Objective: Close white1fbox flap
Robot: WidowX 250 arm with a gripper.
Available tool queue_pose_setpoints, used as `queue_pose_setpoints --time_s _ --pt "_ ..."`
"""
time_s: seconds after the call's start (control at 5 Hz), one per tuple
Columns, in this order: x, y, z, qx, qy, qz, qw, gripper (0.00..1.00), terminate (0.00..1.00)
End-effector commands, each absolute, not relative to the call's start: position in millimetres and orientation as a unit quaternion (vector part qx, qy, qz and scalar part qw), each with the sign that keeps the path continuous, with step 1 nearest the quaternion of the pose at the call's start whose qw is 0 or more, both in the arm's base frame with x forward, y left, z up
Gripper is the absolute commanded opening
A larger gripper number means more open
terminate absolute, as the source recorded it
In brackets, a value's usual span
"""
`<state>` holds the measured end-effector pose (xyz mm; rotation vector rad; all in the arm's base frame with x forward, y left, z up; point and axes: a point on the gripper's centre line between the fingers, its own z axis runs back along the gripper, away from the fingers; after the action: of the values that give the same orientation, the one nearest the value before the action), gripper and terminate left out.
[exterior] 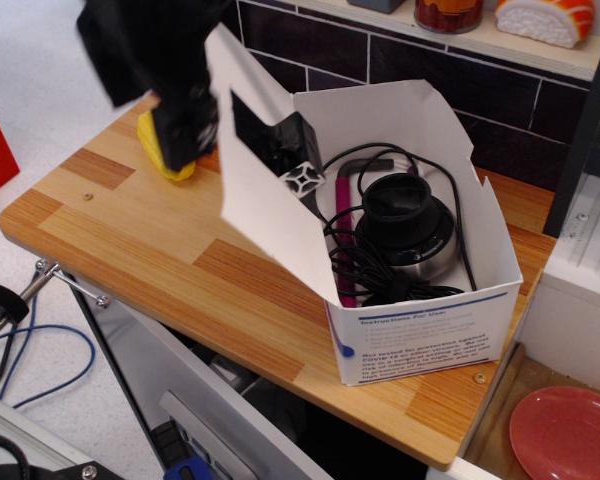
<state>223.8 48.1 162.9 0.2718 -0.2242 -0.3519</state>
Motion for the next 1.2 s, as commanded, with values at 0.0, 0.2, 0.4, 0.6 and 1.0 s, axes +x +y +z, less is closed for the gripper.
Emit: queue_pose_setpoints --time_s 0.0,0.2,0.4,0.6,1.0 --pt "251 26 167 0.131 -0.150 -0.162 0.966 1.00 0.00" --pt "263 9 161 0.124 -0.163 -0.156 0.966 1.00 0.00" --pt "273 -13 150 0.134 -0.182 -0.139 0.964 1.00 0.00" --pt "283 -27 137 0.125 -0.183 -0.138 0.965 1.00 0.00" --pt "296 -41 105 0.121 -0.167 -0.139 0.969 1.00 0.00"
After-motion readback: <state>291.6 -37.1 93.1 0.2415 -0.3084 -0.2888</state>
